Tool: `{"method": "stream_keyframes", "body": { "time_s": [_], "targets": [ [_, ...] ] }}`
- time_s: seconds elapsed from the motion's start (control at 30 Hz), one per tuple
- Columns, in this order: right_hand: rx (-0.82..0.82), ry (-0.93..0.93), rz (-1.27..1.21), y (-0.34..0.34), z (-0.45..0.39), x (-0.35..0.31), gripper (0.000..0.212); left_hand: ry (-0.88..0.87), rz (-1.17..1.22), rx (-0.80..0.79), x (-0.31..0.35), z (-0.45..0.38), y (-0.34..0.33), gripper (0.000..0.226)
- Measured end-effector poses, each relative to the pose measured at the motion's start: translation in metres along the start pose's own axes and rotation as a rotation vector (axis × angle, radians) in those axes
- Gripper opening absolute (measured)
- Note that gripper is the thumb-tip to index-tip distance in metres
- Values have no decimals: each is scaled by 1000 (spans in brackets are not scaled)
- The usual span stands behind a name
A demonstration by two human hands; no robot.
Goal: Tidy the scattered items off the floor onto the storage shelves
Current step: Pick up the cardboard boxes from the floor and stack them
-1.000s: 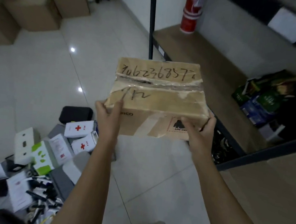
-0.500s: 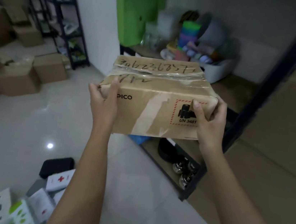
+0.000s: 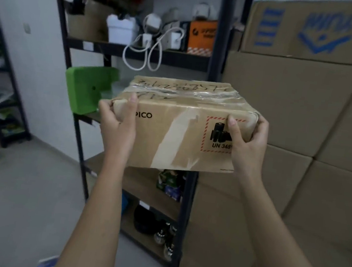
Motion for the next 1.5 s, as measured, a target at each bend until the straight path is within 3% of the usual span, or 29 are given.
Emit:
{"method": "stream_keyframes", "body": {
  "time_s": [0.33,0.57,0.9,1.5],
  "targets": [
    [152,143,174,189,-18,-106,54,-76,147,-200,71,146,-95,52],
    [240,280,340,316,-14,-166,63,-181,165,-380,110,247,-156,93],
    [388,347,446,456,-36,-219,55,-227,313,-577,159,354,-254,85],
    [574,512,569,603,-178,-232,62,-440,563,-848,255,398,-469,75]
  ]
}}
Point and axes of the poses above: each hand's wrist, its own z-axis away from the middle knuckle, its own y-axis out of the back of the hand, x = y × z, the point moved 2 cm from there along -z, towards the middle knuckle, and after that the axes turned 15 degrees about y, right-handed, at the moved point
